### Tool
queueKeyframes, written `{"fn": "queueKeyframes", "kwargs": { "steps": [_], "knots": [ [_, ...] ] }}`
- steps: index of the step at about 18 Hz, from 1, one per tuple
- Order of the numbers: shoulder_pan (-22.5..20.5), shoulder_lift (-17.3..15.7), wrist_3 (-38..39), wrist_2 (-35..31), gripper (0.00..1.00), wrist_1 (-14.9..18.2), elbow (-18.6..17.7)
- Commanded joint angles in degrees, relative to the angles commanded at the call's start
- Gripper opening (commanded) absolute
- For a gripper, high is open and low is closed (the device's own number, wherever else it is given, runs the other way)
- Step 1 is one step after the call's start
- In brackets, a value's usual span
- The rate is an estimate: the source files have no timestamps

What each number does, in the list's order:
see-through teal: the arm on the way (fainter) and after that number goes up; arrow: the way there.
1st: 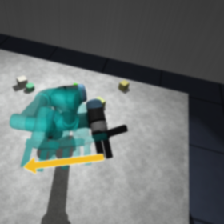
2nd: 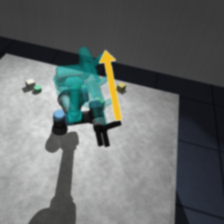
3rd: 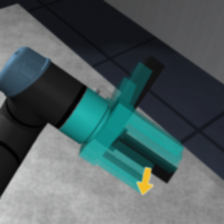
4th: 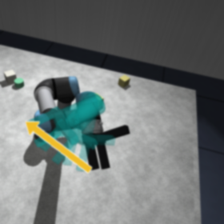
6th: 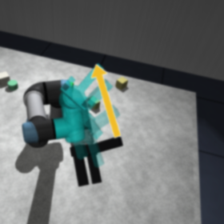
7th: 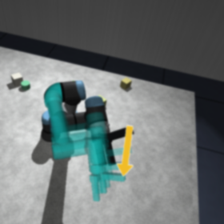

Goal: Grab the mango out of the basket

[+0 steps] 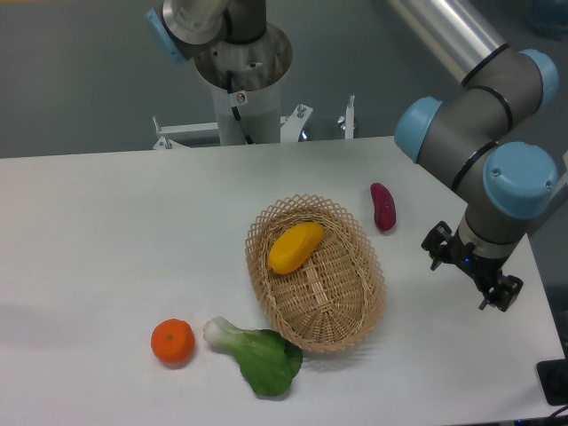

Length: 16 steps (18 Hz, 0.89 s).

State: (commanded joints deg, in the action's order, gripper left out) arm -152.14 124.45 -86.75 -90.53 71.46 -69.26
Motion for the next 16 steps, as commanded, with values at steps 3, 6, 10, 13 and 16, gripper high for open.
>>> {"fn": "queueKeyframes", "kwargs": {
  "steps": [3,6,10,13,16],
  "knots": [
    [0.0,-0.1,0.3,0.0,1.0,-0.1,-0.2],
    [0.2,-1.1,0.9,0.6,1.0,-1.6,-2.8],
    [0.4,-4.6,1.7,1.0,1.0,-2.0,-8.2],
    [0.8,-9.5,1.7,3.4,1.0,-2.3,-15.3],
    [1.9,-12.7,1.8,7.2,1.0,-3.2,-21.0]
  ]
}}
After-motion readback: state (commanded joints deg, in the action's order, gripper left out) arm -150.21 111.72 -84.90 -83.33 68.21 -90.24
